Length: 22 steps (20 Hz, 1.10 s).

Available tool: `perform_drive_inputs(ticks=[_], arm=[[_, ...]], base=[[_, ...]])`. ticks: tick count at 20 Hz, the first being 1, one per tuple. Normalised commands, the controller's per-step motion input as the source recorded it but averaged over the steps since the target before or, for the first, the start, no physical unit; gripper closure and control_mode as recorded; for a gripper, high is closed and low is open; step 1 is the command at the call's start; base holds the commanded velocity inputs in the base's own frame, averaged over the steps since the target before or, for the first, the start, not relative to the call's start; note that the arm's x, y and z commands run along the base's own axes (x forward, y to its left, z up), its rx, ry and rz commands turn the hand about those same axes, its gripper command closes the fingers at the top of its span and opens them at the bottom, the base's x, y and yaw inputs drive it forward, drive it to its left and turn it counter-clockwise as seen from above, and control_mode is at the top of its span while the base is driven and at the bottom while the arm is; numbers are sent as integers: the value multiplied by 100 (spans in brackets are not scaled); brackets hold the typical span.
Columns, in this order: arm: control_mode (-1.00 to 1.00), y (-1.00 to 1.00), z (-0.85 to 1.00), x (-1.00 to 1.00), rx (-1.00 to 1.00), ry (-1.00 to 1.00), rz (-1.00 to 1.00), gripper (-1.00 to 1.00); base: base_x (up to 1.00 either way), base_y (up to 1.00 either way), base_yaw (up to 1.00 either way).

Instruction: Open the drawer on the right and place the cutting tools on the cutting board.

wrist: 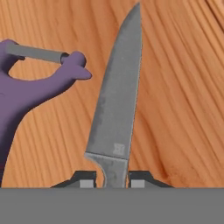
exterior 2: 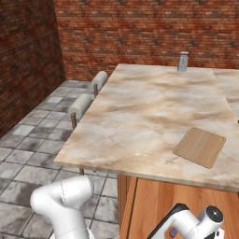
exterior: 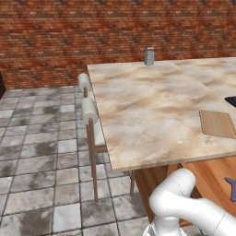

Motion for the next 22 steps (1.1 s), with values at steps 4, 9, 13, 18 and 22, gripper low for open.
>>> perform_drive_inputs(ticks=[4,9,13,18,22], arm=[[-100,0,11,-12,0,-3,0,100],[-100,0,41,-14,0,-8,0,100],[-100,0,57,-8,0,-10,0,100],[-100,0,50,0,0,-5,0,100],[-100,3,40,0,0,0,0,100]], base=[[0,0,0],[0,0,0],[0,0,0],[0,0,0],[0,0,0]])
